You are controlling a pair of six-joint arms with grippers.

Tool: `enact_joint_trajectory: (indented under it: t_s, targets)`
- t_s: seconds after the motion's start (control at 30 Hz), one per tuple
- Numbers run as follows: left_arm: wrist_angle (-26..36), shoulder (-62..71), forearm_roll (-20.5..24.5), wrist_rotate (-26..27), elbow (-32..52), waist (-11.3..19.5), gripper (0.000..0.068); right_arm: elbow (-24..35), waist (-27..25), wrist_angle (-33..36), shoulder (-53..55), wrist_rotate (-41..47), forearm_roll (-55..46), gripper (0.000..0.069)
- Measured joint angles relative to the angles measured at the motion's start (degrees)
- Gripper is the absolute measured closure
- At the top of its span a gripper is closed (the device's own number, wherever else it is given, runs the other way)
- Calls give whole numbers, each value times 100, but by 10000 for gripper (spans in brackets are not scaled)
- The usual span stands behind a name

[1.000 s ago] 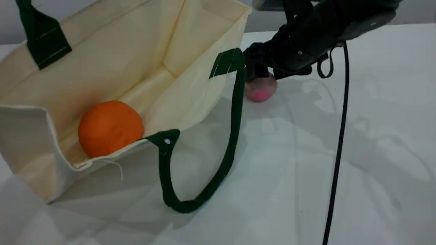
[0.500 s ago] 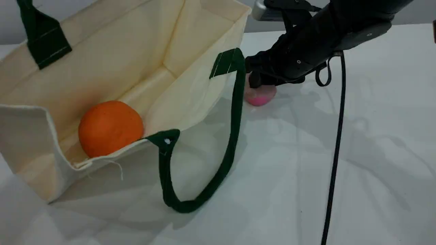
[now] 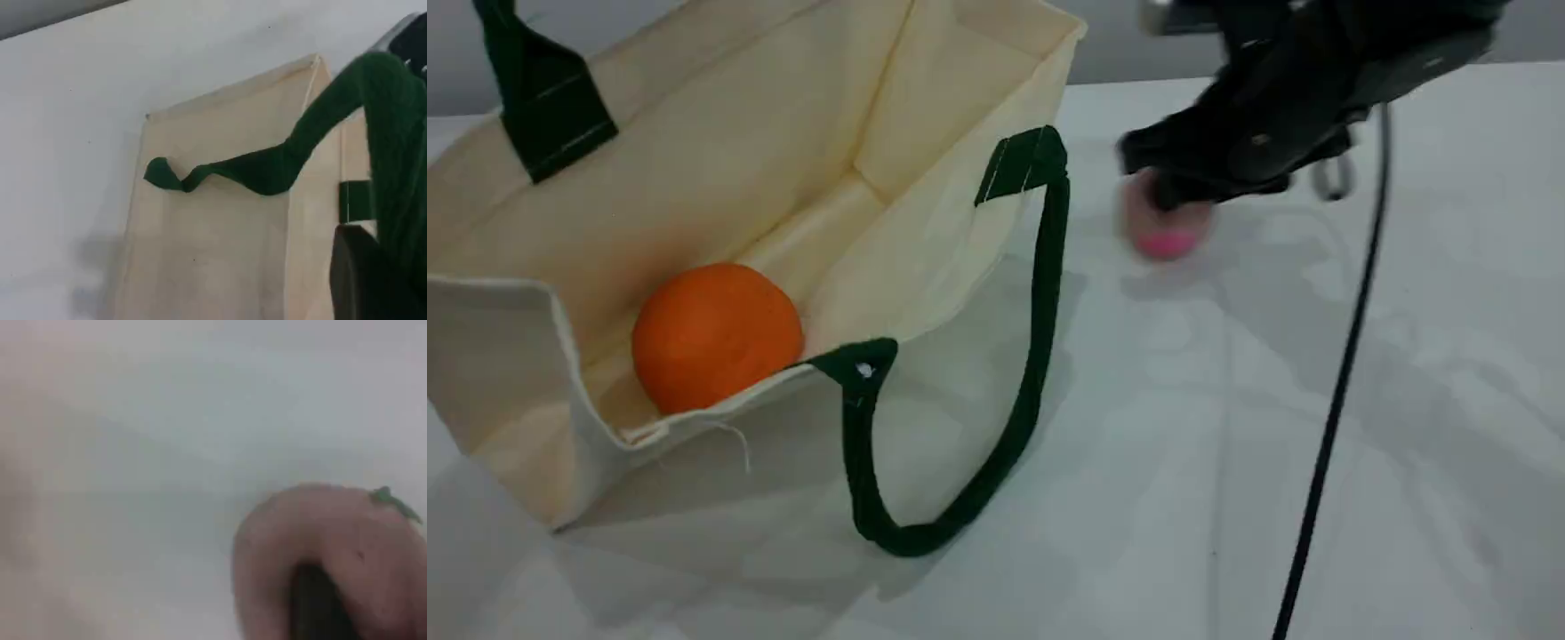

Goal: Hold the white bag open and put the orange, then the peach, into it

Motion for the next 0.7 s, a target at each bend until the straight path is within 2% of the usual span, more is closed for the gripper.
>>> enact_joint_trajectory:
  t_s: [0.2, 0.3, 0.53, 0.7]
  targets:
    - [29, 0, 0, 0, 0, 0, 617, 322, -184, 324, -597, -8, 5, 439]
    - [43, 0, 0, 0, 0, 0, 617, 524, -235, 253, -929, -8, 18, 439]
    - [43, 0, 30, 0, 0, 0, 617, 1220, -242, 369, -1896, -3, 22, 439]
    - [43, 0, 56, 11, 0, 0, 617, 1827, -231, 968, -2865, -3, 22, 439]
